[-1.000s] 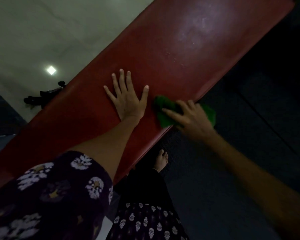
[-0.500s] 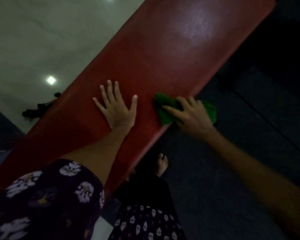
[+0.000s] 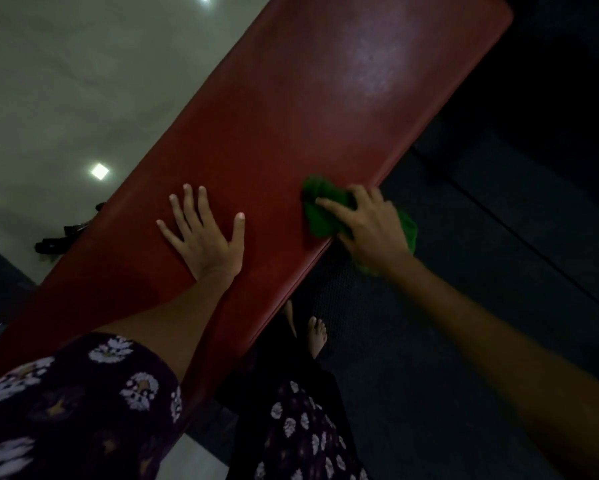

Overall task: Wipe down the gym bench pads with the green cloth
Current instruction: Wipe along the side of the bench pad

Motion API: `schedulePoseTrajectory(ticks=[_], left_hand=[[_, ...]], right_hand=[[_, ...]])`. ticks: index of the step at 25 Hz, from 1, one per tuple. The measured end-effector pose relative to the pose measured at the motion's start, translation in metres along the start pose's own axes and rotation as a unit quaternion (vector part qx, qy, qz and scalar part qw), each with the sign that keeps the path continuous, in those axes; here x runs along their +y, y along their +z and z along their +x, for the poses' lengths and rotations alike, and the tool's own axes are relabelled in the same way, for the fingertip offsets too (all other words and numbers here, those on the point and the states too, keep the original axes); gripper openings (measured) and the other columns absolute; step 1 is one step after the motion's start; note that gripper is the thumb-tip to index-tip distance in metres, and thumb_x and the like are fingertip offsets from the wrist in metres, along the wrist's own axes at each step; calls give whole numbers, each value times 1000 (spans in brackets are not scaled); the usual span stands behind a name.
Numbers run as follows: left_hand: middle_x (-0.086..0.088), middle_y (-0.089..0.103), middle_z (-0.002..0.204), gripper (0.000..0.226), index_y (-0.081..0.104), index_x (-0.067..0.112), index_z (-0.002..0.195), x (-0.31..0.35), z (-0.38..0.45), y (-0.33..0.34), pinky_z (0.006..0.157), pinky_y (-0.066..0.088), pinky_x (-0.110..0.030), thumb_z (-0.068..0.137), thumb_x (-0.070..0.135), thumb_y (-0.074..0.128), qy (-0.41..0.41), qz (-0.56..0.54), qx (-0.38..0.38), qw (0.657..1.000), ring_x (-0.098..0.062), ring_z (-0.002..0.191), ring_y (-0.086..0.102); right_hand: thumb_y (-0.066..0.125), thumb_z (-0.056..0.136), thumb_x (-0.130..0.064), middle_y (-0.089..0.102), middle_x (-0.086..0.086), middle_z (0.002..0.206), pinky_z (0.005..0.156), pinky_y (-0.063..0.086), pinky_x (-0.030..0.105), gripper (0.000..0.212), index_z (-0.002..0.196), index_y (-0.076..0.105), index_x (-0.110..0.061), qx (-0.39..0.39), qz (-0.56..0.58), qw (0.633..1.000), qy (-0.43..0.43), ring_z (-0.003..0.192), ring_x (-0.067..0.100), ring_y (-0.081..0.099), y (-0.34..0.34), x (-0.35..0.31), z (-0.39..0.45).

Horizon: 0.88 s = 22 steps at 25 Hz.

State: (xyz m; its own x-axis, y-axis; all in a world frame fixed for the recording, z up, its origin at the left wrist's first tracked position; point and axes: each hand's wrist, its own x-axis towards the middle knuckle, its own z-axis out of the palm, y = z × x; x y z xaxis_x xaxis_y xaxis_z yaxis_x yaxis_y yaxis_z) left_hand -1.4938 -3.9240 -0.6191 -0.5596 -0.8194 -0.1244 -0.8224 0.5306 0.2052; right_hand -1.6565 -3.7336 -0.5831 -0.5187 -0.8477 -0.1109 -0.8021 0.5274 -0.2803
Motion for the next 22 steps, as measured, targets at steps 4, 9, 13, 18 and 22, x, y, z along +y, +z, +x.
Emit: schedulePoseTrajectory(ticks=[4, 9, 13, 18, 22], left_hand=[[-8, 20, 156, 78, 26, 11, 147, 2, 0, -1, 113, -2, -57, 87, 61, 29, -8, 8, -5, 1000, -27, 145, 7], [-13, 28, 152, 78, 34, 6, 142, 7, 2, -8, 112, 1, -59, 85, 59, 35, -26, 12, -26, 999, -31, 144, 13], [-14, 26, 152, 67, 36, 1, 138, 38, 21, -18, 113, 1, -61, 86, 39, 57, -97, -27, -36, 994, -32, 144, 14], [-11, 18, 156, 60, 31, 5, 143, 116, 68, -8, 113, -2, -51, 93, 34, 46, 89, -89, -37, 991, -27, 145, 13], [-10, 19, 156, 59, 30, 9, 146, 177, 111, 9, 113, 3, -56, 92, 35, 31, 209, -43, -67, 975, -25, 145, 14]], right_hand=[[58, 87, -21, 34, 17, 137, 92, 43, 51, 60, 142, 37, -32, 32, 26, 955, 293, 120, 36, 37, -34, 64, 51], [60, 88, -23, 40, 17, 135, 83, 42, 44, 60, 142, 37, -29, -66, 4, 997, 35, 112, 37, 42, -34, 18, 47], [59, 87, -19, 41, 19, 130, 83, 43, 45, 55, 139, 43, -29, -17, -21, 988, 154, 112, 38, 42, -58, 95, 90], [60, 87, -23, 39, 17, 136, 87, 42, 43, 58, 141, 39, -30, -58, -17, 988, 141, 117, 37, 40, -58, 76, 102], [63, 85, -27, 47, 19, 125, 72, 42, 42, 55, 137, 46, -30, -88, -51, 994, -45, 102, 38, 47, -63, 105, 104]])
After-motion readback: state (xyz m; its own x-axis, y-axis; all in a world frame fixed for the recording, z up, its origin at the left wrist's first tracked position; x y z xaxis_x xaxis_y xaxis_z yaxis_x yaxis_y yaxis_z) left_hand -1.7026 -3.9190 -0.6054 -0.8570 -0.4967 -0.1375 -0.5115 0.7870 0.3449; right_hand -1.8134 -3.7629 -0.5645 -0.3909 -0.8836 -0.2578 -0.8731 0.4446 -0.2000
